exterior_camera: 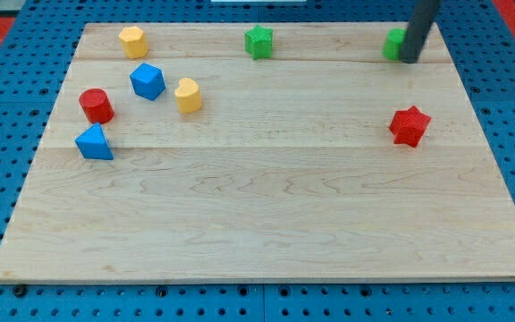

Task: Move your arm to the bottom side of the green star

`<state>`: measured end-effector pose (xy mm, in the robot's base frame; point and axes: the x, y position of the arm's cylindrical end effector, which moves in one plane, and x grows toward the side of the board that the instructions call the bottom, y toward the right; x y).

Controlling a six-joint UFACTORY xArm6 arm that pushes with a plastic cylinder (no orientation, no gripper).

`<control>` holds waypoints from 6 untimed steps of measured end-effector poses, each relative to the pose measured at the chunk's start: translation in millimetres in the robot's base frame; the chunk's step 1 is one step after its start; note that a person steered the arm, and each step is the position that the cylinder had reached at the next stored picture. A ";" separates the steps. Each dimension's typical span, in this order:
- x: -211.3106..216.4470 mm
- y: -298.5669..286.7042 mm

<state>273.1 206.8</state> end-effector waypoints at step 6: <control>54.1 -148.8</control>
